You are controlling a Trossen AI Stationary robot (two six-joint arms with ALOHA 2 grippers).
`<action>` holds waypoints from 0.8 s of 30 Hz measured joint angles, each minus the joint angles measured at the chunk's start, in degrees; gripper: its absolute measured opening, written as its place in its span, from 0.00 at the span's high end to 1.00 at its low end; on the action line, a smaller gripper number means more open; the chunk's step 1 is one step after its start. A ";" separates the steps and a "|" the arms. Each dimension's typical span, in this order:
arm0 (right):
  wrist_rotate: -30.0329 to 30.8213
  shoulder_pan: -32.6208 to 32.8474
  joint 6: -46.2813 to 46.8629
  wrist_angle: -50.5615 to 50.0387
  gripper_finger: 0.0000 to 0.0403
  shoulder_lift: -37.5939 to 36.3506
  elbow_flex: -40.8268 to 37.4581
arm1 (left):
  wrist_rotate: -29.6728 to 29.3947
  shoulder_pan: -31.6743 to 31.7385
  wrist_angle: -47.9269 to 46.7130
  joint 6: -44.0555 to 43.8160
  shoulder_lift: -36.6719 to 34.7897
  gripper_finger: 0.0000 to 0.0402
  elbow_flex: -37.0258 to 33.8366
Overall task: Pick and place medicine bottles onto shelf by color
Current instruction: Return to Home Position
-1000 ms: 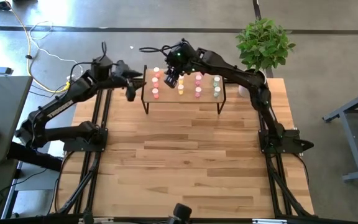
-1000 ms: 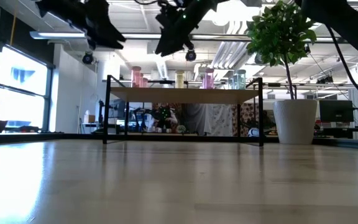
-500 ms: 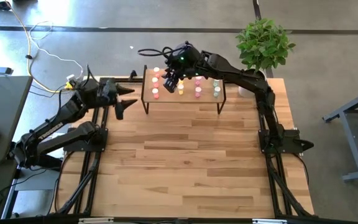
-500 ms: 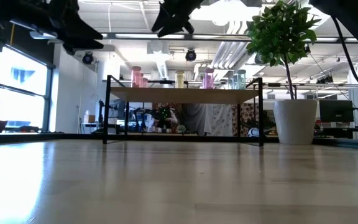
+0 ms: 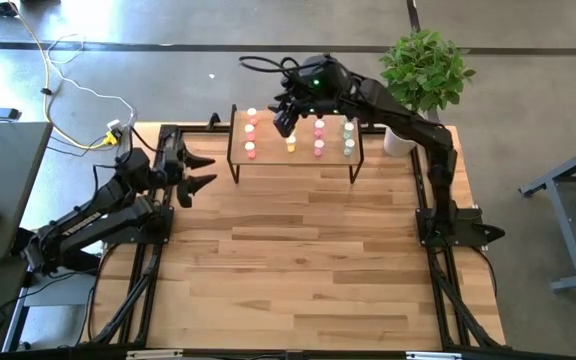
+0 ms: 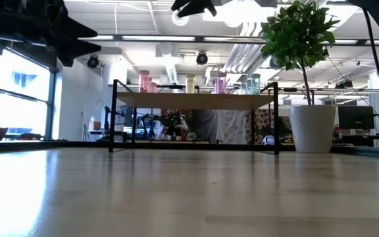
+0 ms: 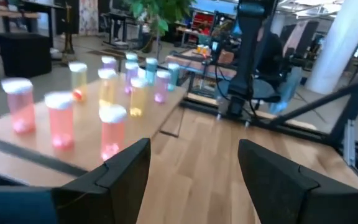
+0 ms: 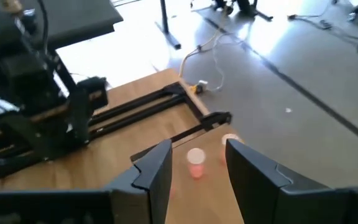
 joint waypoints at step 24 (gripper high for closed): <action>10.27 -4.64 -8.57 -17.82 0.65 -17.97 -3.70 | -5.67 -8.78 14.92 -6.17 -3.12 0.42 -16.62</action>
